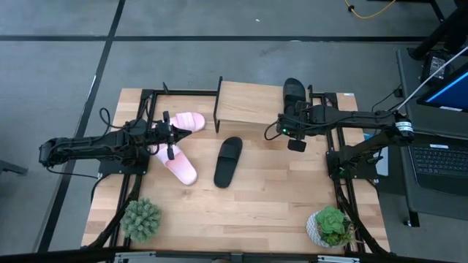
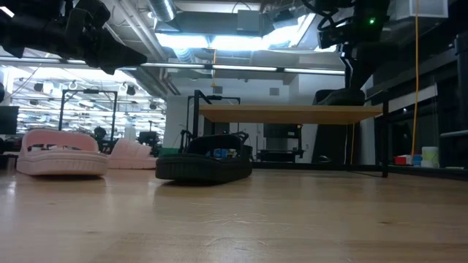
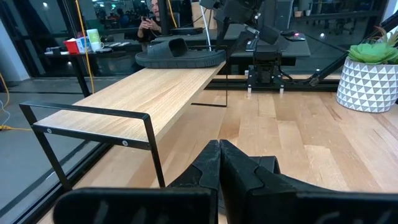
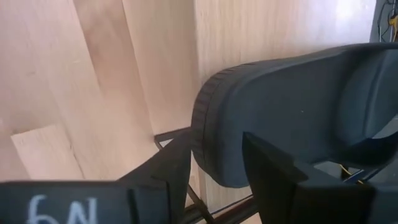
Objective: Pick and place slides into the shelf
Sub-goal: Put the right black slides on the shelf
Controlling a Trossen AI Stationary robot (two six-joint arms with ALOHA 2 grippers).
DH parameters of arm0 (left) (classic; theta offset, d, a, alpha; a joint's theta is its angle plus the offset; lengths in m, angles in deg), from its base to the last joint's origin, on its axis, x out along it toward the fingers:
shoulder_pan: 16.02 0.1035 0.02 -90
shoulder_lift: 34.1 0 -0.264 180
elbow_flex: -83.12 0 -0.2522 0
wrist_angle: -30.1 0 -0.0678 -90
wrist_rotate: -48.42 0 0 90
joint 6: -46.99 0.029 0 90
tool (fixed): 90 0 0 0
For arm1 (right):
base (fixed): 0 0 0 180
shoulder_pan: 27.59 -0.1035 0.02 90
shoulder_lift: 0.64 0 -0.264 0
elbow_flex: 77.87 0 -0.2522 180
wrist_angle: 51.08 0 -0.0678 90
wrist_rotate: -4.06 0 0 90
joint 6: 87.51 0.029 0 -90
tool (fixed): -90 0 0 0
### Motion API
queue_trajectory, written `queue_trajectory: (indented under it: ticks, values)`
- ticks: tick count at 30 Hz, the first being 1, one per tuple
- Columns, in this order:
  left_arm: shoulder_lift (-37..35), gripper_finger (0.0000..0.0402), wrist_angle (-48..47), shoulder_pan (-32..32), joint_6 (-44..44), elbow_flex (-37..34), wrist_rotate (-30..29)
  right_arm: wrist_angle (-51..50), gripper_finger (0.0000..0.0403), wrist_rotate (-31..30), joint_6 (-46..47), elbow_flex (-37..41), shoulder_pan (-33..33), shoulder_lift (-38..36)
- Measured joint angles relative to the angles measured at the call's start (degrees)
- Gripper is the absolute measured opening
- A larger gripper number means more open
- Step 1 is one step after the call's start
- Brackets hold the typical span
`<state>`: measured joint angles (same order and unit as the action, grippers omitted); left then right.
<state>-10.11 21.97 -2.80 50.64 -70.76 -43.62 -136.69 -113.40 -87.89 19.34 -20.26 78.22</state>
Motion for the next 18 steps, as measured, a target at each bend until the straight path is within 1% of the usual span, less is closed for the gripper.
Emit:
queue_trajectory:
  ticks: [5, 13, 15, 18]
  values:
    - [0.00, 0.0000, 0.08, 0.01, 0.01, 0.00, 0.00, -0.49, 0.0113, 0.04, -0.24, 0.00, 0.00, 0.75]
    - [0.00, 0.0000, 0.37, 0.00, 0.02, 0.00, 0.00, -0.70, 0.0022, 0.11, 0.00, 0.00, -0.02, 0.82]
    - [0.00, 0.0000, 0.37, 0.02, 0.02, 0.00, 0.00, -0.77, 0.0011, 0.11, -0.07, 0.00, -0.02, 0.82]
    - [0.00, 0.0000, 0.37, 0.00, 0.02, 0.00, 0.00, -0.78, 0.0013, 0.09, 0.13, 0.00, -0.02, 0.82]
